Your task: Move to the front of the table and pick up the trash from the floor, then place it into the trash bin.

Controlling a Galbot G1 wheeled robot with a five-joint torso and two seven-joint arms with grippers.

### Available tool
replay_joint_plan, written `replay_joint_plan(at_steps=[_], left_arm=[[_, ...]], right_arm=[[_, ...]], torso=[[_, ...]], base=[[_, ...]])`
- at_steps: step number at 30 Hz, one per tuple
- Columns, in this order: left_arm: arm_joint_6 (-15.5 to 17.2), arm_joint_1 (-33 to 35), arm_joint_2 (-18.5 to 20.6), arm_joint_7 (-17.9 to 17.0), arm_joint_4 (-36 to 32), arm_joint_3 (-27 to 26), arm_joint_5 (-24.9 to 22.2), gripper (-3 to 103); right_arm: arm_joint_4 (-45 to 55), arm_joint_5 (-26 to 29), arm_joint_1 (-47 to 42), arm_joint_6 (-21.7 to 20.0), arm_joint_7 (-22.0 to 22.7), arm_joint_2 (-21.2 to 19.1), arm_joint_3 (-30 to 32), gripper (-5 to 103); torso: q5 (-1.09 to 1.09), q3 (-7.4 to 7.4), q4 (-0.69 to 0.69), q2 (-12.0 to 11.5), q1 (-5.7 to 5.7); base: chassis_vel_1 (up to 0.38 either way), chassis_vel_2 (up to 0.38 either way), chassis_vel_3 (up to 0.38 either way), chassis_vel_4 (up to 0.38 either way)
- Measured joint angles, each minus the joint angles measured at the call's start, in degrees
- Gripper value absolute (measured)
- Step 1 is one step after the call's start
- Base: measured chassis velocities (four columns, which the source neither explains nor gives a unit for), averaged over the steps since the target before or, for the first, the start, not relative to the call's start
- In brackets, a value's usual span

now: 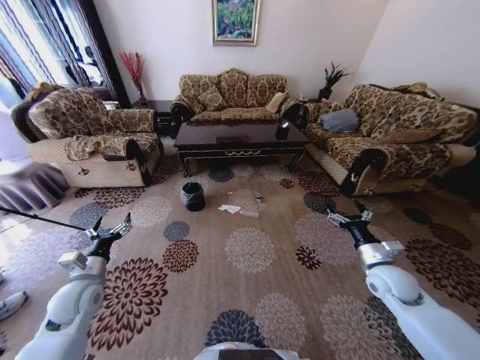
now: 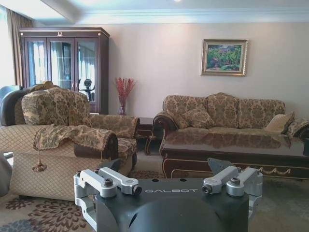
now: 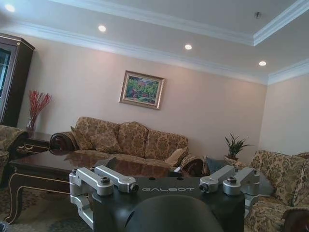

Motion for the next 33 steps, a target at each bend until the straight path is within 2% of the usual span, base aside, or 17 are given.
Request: replay_joint_plan(at_steps=[9,33], left_arm=[[0.07,-0.05,0.14,-0.28,-0.37,-0.18,-0.35,100],[0.66,-0.36,0.66,-0.51,-0.04,-0.10,-0.41,100]], right_arm=[[-0.72,-1.12,0.42,2.18,-1.45,0.65,-0.59,100],[-1.58,-0.71,1.52,2.29,-0.91,0.91,-1.43,100]], torso=[[0.00,0.00,0.00,0.00,0.00],[0.00,-0.01,0.01,-0.02,0.00]], base=[[0.000,0.000,0.000,0.000],[0.000,0.000,0.000,0.000]])
